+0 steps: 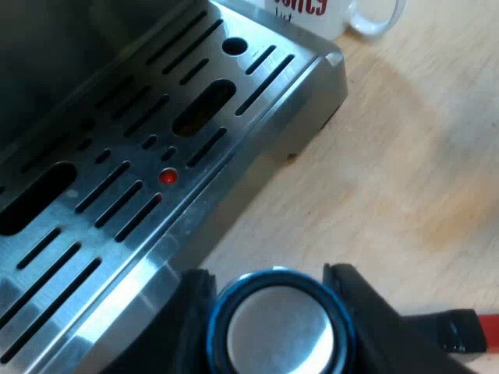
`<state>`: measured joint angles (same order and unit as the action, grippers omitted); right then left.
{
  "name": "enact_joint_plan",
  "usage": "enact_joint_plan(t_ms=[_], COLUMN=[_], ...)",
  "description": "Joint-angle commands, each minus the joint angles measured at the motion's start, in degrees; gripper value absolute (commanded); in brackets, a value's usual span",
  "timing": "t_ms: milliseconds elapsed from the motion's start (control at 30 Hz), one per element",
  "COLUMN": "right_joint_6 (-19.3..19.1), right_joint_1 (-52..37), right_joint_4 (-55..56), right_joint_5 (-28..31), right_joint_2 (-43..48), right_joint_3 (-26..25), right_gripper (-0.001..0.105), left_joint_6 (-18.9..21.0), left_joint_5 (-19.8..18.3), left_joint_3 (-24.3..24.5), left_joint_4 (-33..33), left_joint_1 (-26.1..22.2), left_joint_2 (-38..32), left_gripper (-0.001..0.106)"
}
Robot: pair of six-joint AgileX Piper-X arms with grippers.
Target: Grind coffee beans and then tamp
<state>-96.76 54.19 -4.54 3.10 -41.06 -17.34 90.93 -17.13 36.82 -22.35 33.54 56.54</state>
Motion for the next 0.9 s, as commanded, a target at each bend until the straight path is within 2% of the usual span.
enact_joint_plan(t_ms=[33, 233, 900], right_joint_6=[-0.66, -0.66, -0.66], right_joint_1=[-0.22, -0.22, -0.22], right_joint_4=[-0.86, -0.7, -0.7], right_joint_5=[-0.34, -0.34, -0.34], right_joint_2=[0.13, 0.13, 0.13], right_joint_3=[-0.1, -0.13, -0.13], right_gripper=[0.063, 0.063, 0.063], left_joint_6=[-0.37, -1.3, -1.3], left_joint_5=[0.22, 2.67, 3.66], left_joint_3=[1.62, 2.46, 2.46], left_joint_4=[2.22, 4.71, 7.26], left_joint_1=[2.0, 6.18, 6.27], left_joint_2=[1.33, 6.44, 15.11], left_gripper=[0.005, 0.005, 0.005])
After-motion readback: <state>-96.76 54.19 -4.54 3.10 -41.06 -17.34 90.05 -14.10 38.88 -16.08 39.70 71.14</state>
